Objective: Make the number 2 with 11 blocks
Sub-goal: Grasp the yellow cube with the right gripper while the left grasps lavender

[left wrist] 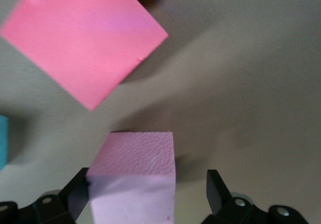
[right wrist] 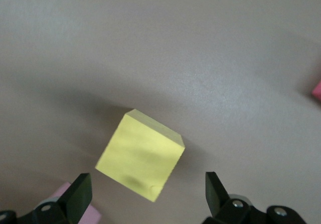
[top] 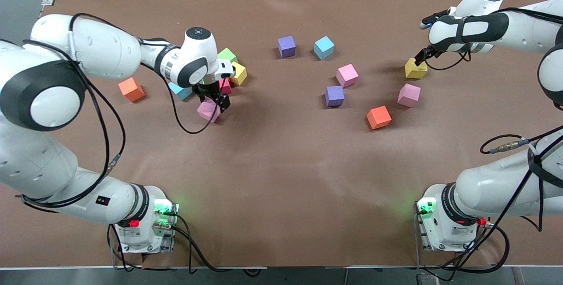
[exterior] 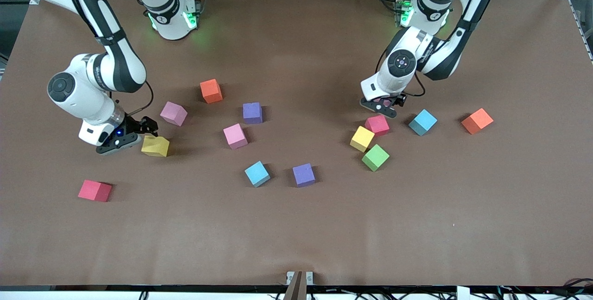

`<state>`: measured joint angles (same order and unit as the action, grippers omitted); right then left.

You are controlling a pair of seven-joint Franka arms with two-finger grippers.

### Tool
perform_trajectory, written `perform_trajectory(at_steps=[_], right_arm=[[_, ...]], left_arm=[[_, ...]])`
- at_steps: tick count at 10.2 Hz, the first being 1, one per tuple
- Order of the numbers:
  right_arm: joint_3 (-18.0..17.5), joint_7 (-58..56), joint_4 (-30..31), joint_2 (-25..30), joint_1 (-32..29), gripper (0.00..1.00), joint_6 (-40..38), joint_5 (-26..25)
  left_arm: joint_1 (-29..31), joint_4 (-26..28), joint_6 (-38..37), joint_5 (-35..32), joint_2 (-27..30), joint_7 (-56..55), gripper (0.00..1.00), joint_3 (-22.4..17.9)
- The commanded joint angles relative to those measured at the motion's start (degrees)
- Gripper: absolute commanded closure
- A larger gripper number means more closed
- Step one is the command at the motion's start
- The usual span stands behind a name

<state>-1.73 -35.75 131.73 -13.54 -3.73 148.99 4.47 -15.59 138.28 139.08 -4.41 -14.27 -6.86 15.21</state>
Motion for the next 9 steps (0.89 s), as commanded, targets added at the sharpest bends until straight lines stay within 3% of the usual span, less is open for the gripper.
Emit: perform_trajectory(at_steps=[1,7,8,9], right_arm=[[-0.3,-13.25,0.19,-0.7,-1.02,0.0,2.96,0.19],[-0.3,-35.94,0.1,-2.27,1.0,0.0,3.93,0.19],[-0.3,-37.62,0.19,-2.54,1.0,0.0,4.03,0.19],[-0.3,-39.47,0.19,-3.24,0.83,0.0,4.03,0.19]], left_arm=[[0.3,-0.03,0.76,0.02,-0.32,-0.43,0.0,0.35],[0.91,0.41,-2.05,-0.07,-1.2,-0.43,0.0,0.17],[1.0,0.41,-2.75,-0.07,-1.2,-0.52,0.08,0.09],[1.43,0.41,-2.85,0.01,-1.11,-1.13,0.49,0.08]])
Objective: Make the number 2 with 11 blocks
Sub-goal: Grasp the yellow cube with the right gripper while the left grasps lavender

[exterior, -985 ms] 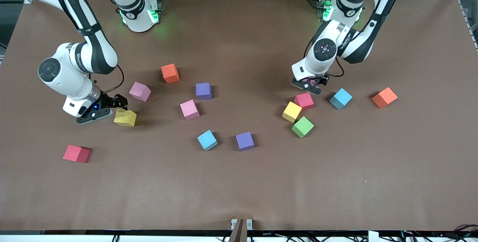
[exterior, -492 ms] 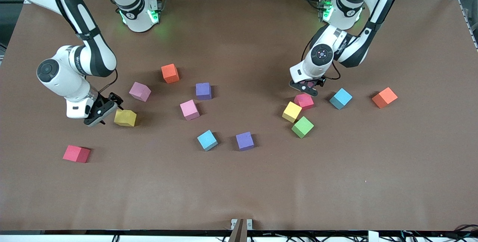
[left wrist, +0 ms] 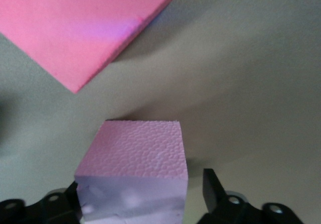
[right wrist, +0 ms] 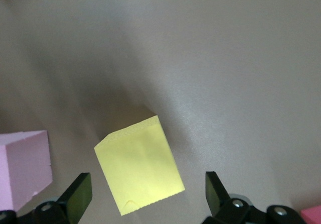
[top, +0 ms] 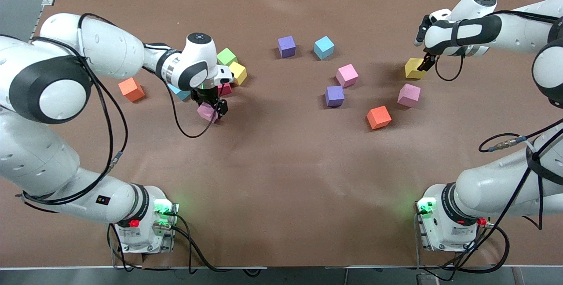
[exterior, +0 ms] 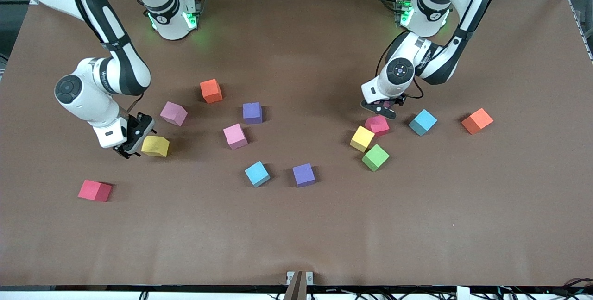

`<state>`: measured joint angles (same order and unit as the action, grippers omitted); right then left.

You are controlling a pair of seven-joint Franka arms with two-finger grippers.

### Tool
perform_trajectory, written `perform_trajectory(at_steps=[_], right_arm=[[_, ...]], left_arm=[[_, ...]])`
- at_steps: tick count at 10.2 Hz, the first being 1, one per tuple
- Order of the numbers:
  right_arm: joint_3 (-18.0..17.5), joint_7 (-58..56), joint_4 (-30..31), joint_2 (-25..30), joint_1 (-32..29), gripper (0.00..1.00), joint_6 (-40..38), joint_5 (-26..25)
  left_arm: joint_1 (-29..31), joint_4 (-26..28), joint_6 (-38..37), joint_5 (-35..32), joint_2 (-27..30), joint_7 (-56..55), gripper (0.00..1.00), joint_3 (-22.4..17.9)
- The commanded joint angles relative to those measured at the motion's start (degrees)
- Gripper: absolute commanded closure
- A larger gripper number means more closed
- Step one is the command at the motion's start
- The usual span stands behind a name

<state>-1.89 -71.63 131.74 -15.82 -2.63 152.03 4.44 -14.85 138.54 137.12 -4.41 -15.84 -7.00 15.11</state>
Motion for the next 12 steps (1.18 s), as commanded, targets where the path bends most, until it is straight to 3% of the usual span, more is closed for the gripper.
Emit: perform_trajectory(at_steps=[1,2,6,8,12], right_arm=[[-0.22,-5.08,0.19,-1.48,-0.18,0.0,1.85,0.22],[-0.22,-6.92,0.19,-2.01,-0.18,0.0,2.73,0.22],[-0.22,-13.52,-0.08,-3.33,-0.36,0.0,3.7,0.22],[-0.22,-18.0,-0.43,-5.87,-1.06,0.0,7.91,0.48],[-0.3,-18.46,-0.43,-6.06,-0.97,0.0,7.66,0.57]], left_arm=[[0.96,0.06,-0.98,-0.07,0.37,-4.04,0.81,0.19],[0.97,-0.11,-0.89,0.02,0.28,-7.73,1.0,0.19],[-0.96,-3.1,-0.98,-0.16,0.63,-27.33,1.0,0.71],[-4.64,-3.36,-1.33,-0.16,0.89,-30.26,1.0,1.24],[-14.04,-9.76,-4.5,0.98,-0.16,-37.36,1.0,3.43]])
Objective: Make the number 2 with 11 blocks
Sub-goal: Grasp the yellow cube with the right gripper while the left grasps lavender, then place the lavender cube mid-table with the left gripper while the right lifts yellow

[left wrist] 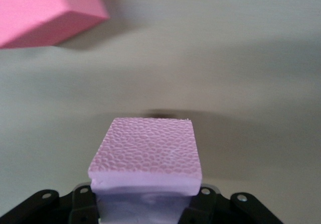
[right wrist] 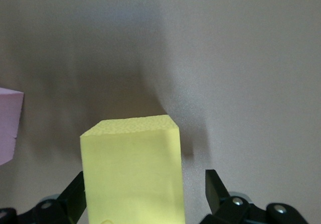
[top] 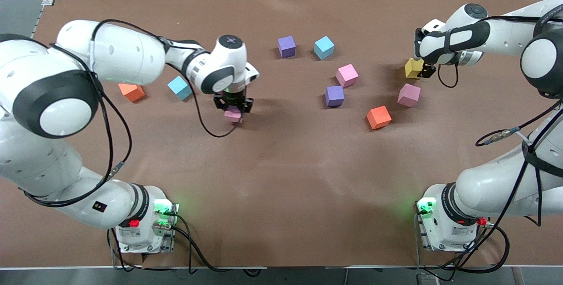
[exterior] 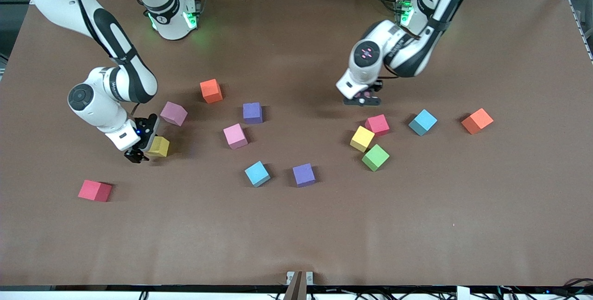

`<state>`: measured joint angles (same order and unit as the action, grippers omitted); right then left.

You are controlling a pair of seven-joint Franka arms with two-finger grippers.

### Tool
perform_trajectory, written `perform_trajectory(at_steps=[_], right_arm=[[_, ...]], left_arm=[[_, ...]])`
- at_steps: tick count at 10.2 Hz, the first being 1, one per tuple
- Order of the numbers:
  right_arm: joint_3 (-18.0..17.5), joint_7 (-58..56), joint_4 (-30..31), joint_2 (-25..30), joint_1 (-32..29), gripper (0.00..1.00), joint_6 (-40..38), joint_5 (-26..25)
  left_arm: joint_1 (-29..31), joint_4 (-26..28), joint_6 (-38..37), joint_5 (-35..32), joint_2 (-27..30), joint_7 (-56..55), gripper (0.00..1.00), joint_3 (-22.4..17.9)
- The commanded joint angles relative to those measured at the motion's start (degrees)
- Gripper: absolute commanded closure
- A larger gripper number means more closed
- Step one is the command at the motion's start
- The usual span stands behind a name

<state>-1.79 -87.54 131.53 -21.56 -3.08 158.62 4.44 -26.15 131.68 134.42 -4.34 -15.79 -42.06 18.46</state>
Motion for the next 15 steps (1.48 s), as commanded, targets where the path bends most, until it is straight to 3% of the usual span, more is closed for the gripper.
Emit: perform_trajectory(at_steps=[1,8,10,11,12,14,15], right_arm=[[-0.41,-2.55,-0.22,-0.32,-0.52,0.0,0.91,0.57],[-0.5,-2.46,-0.22,-1.02,0.62,0.0,1.26,0.57],[-0.5,-2.55,-0.22,-1.46,0.53,0.2,1.35,0.57],[-0.5,-2.64,-0.4,-1.29,0.44,0.36,1.34,0.57],[-0.5,-2.9,-0.83,-1.03,0.35,0.58,1.17,0.57],[-0.59,-5.44,-1.45,0.11,0.09,0.65,0.47,0.57],[-0.59,-5.54,-1.37,2.12,0.0,0.68,-1.88,0.57]], left_arm=[[-4.68,-5.44,-1.88,2.48,-1.42,-3.97,1.0,0.69],[-19.19,-17.06,-1.88,7.24,-12.24,-20.24,1.0,1.05],[-20.69,-18.64,-1.88,8.73,-14.17,-20.34,1.0,1.05],[-20.79,-18.91,-1.88,8.83,-14.79,-20.08,1.0,1.05],[-21.14,-18.91,-1.88,8.83,-15.32,-19.73,1.0,1.14],[-21.75,-19.0,-1.88,8.74,-16.02,-18.94,1.0,1.75],[-21.75,-19.0,-1.88,8.65,-16.2,-18.58,0.95,1.75]])
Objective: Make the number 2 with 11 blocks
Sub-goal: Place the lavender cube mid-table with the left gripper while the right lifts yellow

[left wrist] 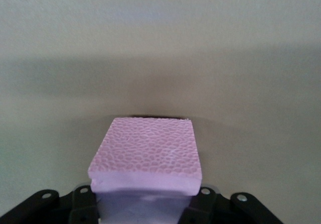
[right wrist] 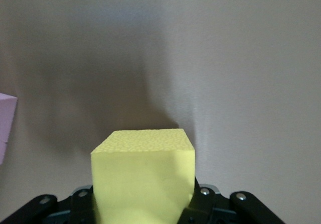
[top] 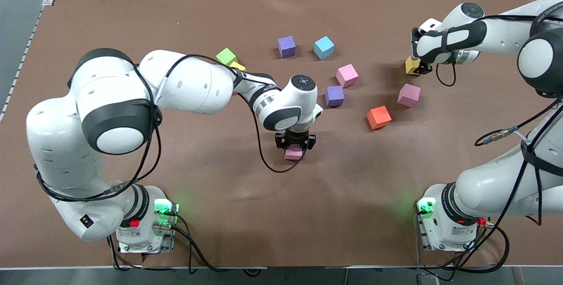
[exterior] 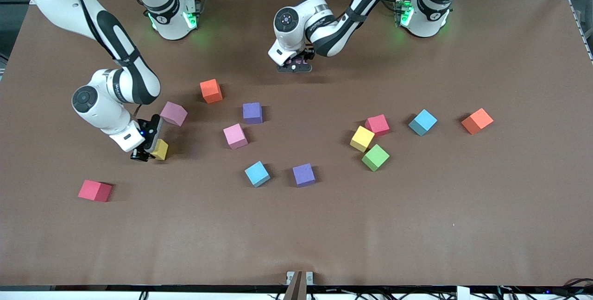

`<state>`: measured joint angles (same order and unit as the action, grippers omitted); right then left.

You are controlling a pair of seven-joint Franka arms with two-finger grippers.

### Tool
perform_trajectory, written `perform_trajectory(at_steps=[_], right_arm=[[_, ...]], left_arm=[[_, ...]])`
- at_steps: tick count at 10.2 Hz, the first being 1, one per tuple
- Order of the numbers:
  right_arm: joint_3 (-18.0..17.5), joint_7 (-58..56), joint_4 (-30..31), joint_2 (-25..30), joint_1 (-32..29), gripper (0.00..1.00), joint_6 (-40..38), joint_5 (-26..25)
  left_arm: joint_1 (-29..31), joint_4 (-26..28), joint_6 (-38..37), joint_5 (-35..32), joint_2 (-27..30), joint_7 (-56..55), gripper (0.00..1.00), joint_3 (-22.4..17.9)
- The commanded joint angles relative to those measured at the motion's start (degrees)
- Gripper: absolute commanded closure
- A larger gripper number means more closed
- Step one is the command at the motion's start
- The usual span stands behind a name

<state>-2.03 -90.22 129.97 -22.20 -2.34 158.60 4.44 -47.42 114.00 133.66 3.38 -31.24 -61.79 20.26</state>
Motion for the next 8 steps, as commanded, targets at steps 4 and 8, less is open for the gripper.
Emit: perform_trajectory(at_steps=[4,8], right_arm=[[0.01,-3.21,-0.6,15.04,-1.96,0.7,-19.69,0.83],[-0.34,-3.21,-2.26,25.6,-1.79,0.7,-35.78,1.36]], left_arm=[[-0.57,-4.38,-4.79,1.11,-0.31,0.35,0.0,-0.04],[5.82,-11.51,-20.35,1.11,2.14,0.79,0.0,-0.65]])
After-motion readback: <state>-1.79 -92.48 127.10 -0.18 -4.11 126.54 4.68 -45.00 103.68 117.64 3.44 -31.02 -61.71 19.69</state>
